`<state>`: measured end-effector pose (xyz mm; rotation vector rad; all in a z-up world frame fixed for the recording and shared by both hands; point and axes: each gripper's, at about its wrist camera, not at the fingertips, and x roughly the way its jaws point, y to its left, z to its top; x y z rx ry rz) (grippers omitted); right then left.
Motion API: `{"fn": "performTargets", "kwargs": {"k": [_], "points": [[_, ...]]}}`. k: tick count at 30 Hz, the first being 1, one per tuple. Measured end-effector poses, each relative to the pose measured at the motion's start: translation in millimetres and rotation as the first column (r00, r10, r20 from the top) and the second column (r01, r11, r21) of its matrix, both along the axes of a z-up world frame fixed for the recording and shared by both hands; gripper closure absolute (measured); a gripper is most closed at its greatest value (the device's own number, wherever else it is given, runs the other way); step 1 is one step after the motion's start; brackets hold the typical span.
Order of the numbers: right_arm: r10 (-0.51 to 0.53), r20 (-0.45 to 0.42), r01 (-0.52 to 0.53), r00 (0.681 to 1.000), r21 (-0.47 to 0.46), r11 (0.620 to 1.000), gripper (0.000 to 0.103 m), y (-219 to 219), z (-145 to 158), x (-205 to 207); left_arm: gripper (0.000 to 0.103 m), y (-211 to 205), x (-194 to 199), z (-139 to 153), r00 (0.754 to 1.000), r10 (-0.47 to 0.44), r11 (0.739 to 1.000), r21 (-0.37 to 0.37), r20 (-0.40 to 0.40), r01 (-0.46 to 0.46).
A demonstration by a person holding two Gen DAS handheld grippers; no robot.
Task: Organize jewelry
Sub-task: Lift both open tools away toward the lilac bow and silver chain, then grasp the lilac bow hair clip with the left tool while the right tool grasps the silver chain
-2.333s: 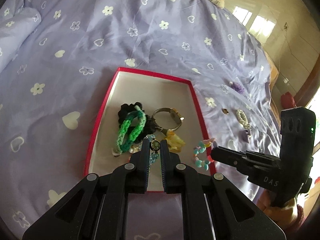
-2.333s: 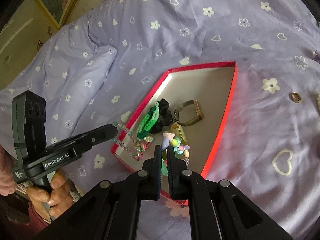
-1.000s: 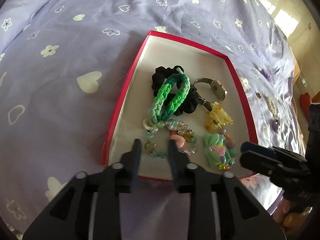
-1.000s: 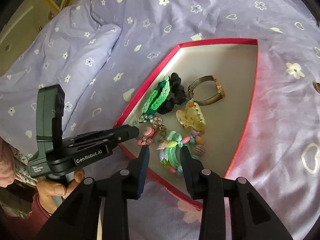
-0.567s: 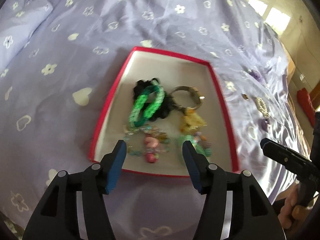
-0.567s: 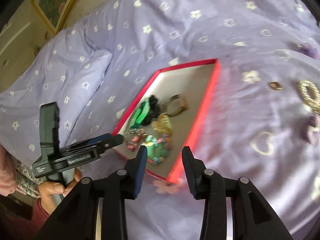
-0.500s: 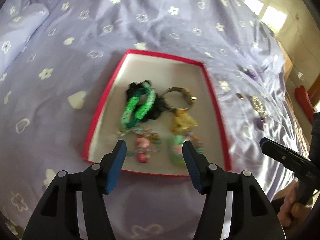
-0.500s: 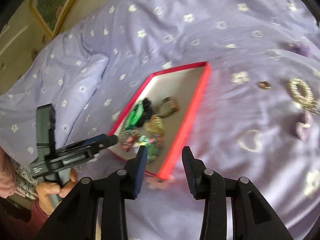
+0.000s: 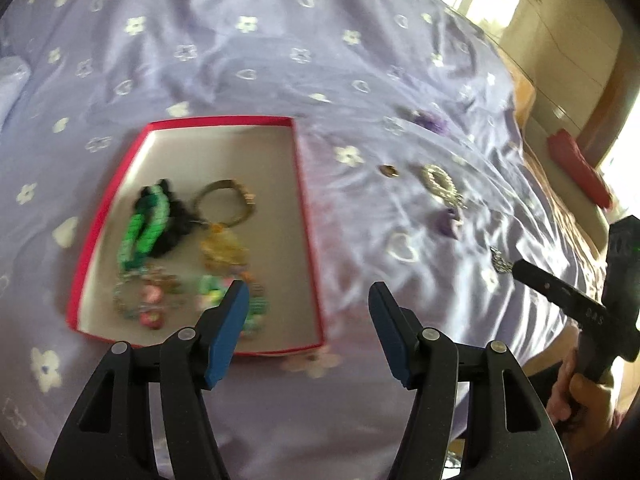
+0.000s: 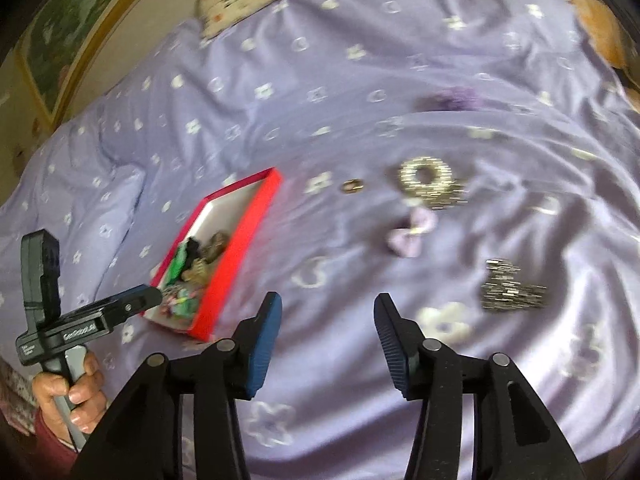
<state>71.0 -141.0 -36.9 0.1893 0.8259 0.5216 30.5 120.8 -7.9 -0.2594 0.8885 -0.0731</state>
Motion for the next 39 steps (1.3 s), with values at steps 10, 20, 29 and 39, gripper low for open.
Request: {"fn": "performTargets", "kwargs": {"k": [10, 20, 29, 39], "points": [[-0.131, 0.001, 0.131, 0.991, -0.013, 0.991, 0.043, -58, -9, 6, 0.037, -58, 25, 3, 0.994, -0.107, 0.994, 0.008, -0.003, 0.107], [-0.165, -0.019, 0.163, 0.986, -0.058, 0.985, 0.040, -73, -26, 22, 0.030, -102, 62, 6, 0.980, -0.199, 0.980, 0.024, -0.002, 0.199], [-0.177, -0.034, 0.169, 0.984, -0.157, 0.973, 0.037, -75, -49, 46, 0.028, -140, 106, -10, 0.959, -0.284, 0.958, 0.039, -0.027, 0.285], [-0.173, -0.015, 0.167, 0.985, -0.179, 0.970, 0.042, -73, -58, 53, 0.029, -176, 153, -36, 0.942, -0.332, 0.940, 0.061, -0.050, 0.335]]}}
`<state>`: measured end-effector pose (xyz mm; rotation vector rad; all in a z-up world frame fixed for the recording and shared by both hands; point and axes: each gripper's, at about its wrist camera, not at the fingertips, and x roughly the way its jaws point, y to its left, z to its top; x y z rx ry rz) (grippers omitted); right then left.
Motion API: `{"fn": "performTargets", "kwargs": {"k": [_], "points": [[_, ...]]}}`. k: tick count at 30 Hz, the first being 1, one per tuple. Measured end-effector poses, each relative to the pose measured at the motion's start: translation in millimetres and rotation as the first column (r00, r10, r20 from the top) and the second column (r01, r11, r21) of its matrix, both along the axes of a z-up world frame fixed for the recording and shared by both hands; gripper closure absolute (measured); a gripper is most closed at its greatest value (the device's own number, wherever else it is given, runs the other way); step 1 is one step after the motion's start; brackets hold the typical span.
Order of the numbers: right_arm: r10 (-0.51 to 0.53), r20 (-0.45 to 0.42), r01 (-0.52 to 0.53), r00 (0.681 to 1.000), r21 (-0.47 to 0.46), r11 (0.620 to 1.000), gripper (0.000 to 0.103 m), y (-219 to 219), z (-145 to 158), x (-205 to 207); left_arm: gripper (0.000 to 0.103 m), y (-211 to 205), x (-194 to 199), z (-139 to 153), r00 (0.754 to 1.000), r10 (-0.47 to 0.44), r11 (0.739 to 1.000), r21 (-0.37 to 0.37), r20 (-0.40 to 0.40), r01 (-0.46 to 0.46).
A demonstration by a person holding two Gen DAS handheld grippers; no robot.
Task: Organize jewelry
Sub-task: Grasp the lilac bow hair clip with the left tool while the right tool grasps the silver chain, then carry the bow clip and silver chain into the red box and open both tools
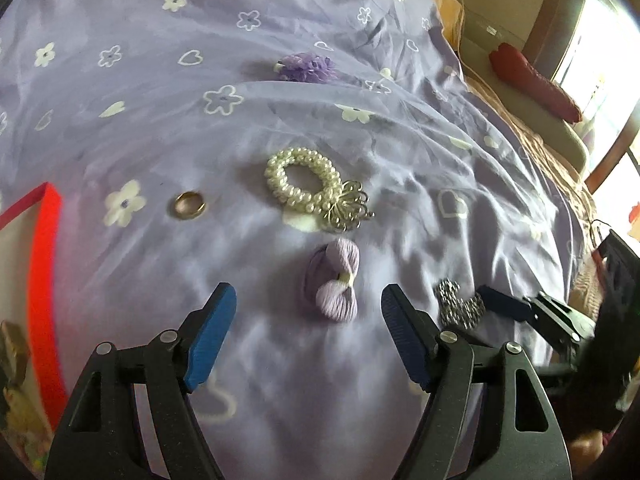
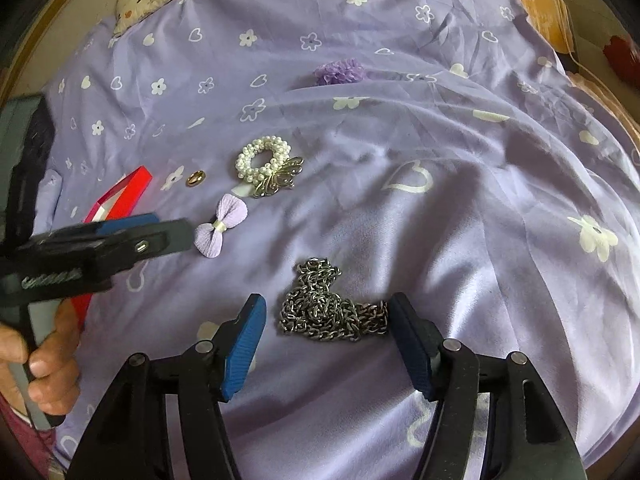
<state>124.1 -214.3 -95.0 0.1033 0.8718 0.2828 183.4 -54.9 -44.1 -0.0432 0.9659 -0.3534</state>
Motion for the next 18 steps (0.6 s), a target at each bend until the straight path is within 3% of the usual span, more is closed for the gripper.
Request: {"fn": "performTargets", "kwargs": {"k": [2, 4, 5, 7, 8, 16, 18], "points": [[-0.009, 0.008, 0.009, 1.000, -0.017, 1.000, 0.050, 0, -2, 1, 0.046, -7, 6, -5, 1.000, -0.019, 1.000, 0.007, -0.002, 0.020], [-0.024, 0.015, 0.024, 1.000, -0.024, 0.999, 0.058, -1, -3, 1, 0.080, -14, 10, -13, 0.998, -0.050, 0.999, 0.012, -0.026, 0.050], [-0.028, 0.018, 0.029, 0.999, -0.031, 0.999, 0.064, -1, -3, 1, 0.085, -18, 10, -17, 0.997, -0.063, 0.998, 0.018, -0.036, 0.063], [-0.035, 0.023, 0.036, 0.999, -0.044, 0.998, 0.073, -3, -3, 1, 0.090, -22, 7, -20, 0.997, -0.073, 0.997, 0.040, -0.015, 0.073], [-0.039, 0.023, 0.040, 0.999, -0.040, 0.998, 0.083, -4, -3, 1, 0.091, -22, 5, -19, 0.997, -0.080, 0.996, 0.043, -0.007, 0.080], [-0.027, 0.001, 0.027, 1.000, 0.059, 0.998, 0.088, -11, 5, -2, 0.092, -4, -14, -8, 0.998, -0.061, 0.998, -0.003, 0.001, 0.061], [-0.009, -0.002, 0.009, 1.000, 0.090, 0.996, 0.094, -9, 9, -4, 0.092, 5, -21, -4, 0.999, -0.047, 0.999, -0.026, 0.002, 0.047]]}}
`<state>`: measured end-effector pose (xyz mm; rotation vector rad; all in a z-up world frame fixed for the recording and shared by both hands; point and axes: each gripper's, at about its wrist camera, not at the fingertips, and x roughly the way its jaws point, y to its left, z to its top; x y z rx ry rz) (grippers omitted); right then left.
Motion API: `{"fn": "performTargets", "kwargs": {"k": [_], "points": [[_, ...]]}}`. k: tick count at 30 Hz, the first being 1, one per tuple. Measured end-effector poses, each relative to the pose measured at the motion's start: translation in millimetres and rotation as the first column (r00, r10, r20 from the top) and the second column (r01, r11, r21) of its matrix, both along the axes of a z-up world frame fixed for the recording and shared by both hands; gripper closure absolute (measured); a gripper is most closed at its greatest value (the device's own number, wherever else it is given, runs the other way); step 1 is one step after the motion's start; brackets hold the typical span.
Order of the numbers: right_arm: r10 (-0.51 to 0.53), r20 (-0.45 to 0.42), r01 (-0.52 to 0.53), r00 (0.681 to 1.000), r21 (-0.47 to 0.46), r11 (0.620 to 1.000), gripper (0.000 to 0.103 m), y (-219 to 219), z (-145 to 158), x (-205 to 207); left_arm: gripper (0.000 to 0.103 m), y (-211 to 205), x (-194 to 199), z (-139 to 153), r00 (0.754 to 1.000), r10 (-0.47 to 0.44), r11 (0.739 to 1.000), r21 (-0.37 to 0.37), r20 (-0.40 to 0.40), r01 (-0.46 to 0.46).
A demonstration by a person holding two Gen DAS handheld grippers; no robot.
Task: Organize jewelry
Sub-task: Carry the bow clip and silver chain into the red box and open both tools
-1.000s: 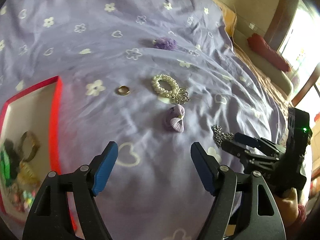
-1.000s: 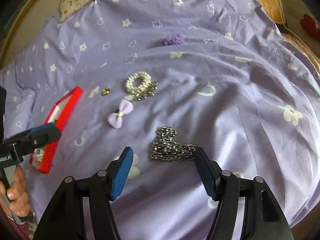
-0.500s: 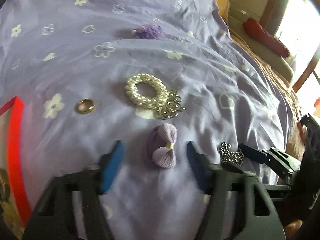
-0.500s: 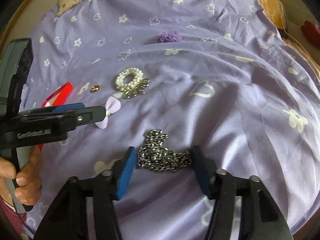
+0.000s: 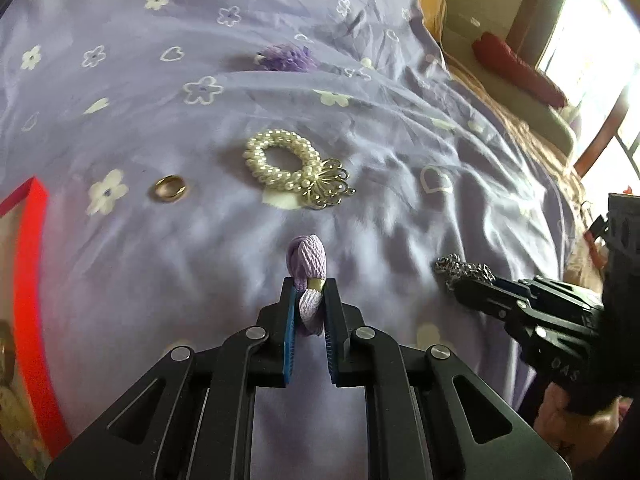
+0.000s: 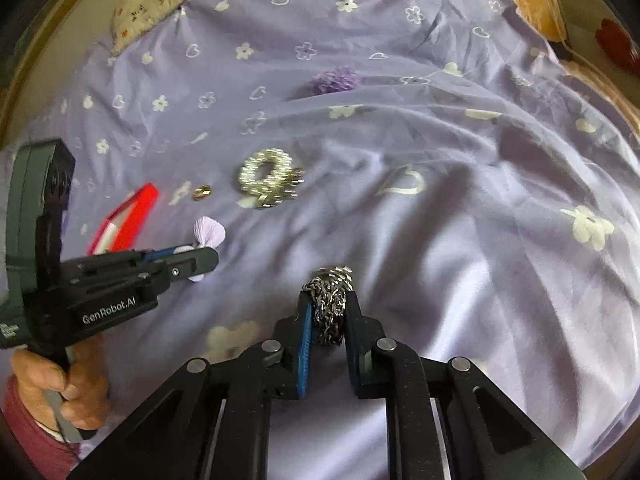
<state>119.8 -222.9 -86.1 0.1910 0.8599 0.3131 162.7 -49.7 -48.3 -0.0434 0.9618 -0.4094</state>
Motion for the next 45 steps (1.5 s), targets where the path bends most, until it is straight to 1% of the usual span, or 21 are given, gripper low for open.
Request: {"fn": "performTargets", "kwargs": {"k": [5, 11, 20, 25, 32, 41, 45], "points": [[0.054, 0.029, -0.055, 0.998, 0.034, 0.998, 0.094, 16, 17, -9, 0.092, 26, -21, 13, 0.999, 0.047, 0.998, -0.034, 0.014, -0.047], [0.111, 0.071, -0.116, 0.991, 0.063, 0.991, 0.094, 39, 39, -16, 0.092, 61, -45, 28, 0.992, 0.120, 0.990, -0.076, 0.033, -0.118], [0.188, 0.100, -0.197, 0.977, 0.088, 0.976, 0.094, 76, 57, -26, 0.092, 115, -83, 49, 0.971, 0.230, 0.967, -0.124, 0.066, -0.221], [0.237, 0.118, -0.248, 0.964, 0.093, 0.964, 0.094, 99, 67, -31, 0.092, 144, -102, 55, 0.954, 0.291, 0.951, -0.137, 0.078, -0.278], [0.308, 0.137, -0.324, 0.941, 0.106, 0.940, 0.094, 136, 79, -39, 0.092, 184, -125, 56, 0.927, 0.368, 0.924, -0.141, 0.076, -0.355], [0.407, 0.130, -0.422, 0.904, 0.125, 0.898, 0.094, 186, 80, -45, 0.092, 239, -150, 51, 0.881, 0.469, 0.878, -0.142, 0.061, -0.457], [0.451, 0.127, -0.465, 0.884, 0.126, 0.876, 0.094, 211, 80, -48, 0.092, 255, -156, 48, 0.864, 0.501, 0.860, -0.143, 0.053, -0.490]]}}
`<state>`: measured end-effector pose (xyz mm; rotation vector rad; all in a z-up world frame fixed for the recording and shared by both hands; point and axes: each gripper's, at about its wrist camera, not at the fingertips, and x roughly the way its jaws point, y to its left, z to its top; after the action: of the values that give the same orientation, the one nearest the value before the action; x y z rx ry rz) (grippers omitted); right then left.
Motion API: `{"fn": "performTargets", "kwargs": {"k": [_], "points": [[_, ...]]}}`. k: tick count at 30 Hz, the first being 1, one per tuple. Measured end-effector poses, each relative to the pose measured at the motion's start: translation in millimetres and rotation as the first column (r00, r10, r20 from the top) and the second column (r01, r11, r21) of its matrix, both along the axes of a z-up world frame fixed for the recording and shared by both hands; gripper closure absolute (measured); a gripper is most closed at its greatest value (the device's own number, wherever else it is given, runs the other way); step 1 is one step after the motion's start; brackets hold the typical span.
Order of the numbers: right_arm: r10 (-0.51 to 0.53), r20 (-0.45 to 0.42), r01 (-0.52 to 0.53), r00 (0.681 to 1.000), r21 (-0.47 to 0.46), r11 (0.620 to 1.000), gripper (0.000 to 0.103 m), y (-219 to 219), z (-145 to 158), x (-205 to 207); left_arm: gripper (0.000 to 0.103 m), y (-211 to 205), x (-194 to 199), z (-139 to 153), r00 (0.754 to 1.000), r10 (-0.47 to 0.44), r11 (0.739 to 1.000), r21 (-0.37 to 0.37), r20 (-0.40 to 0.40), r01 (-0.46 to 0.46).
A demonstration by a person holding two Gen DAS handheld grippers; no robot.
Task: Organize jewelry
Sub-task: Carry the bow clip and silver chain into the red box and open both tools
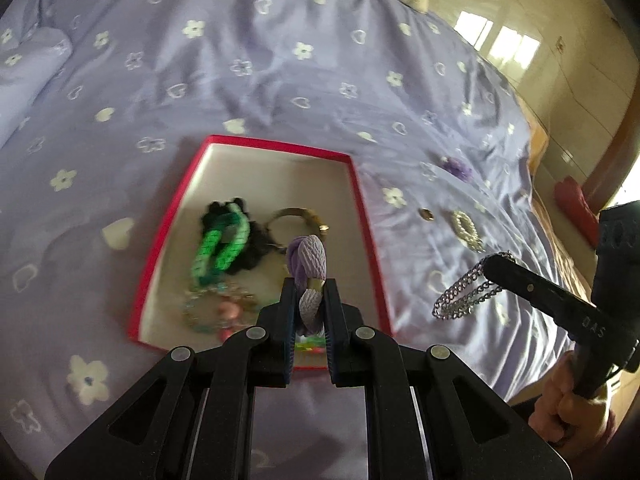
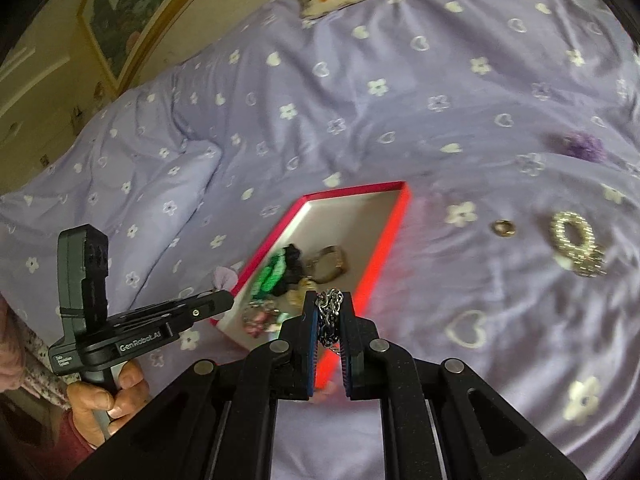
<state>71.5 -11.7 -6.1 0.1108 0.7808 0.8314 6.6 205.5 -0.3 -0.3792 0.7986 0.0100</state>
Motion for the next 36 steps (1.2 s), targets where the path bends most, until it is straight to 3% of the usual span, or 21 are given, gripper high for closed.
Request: {"fn": "performTargets", "kwargs": {"k": [10, 20, 36], "points": [[0.082, -0.036, -0.081, 0.996, 0.013, 0.997, 0.094, 45, -6, 0, 0.092, 30, -7, -10, 0.998, 0.057, 0.998, -0.015, -0.019, -0.057], [0.115, -0.054, -0.116, 0.992, -0.007, 0.993, 0.094, 73, -16, 6, 0.092, 37, 3, -23, 0.998, 0.050, 0.998, -0.023, -0.042, -0.050], [0.133, -0.163, -0.147, 0.978, -0.073, 0.987, 0.094, 94, -69, 19, 0.092, 43, 22, -67, 0.990, 0.045, 0.999, -0.014, -0.133, -0.047]]}}
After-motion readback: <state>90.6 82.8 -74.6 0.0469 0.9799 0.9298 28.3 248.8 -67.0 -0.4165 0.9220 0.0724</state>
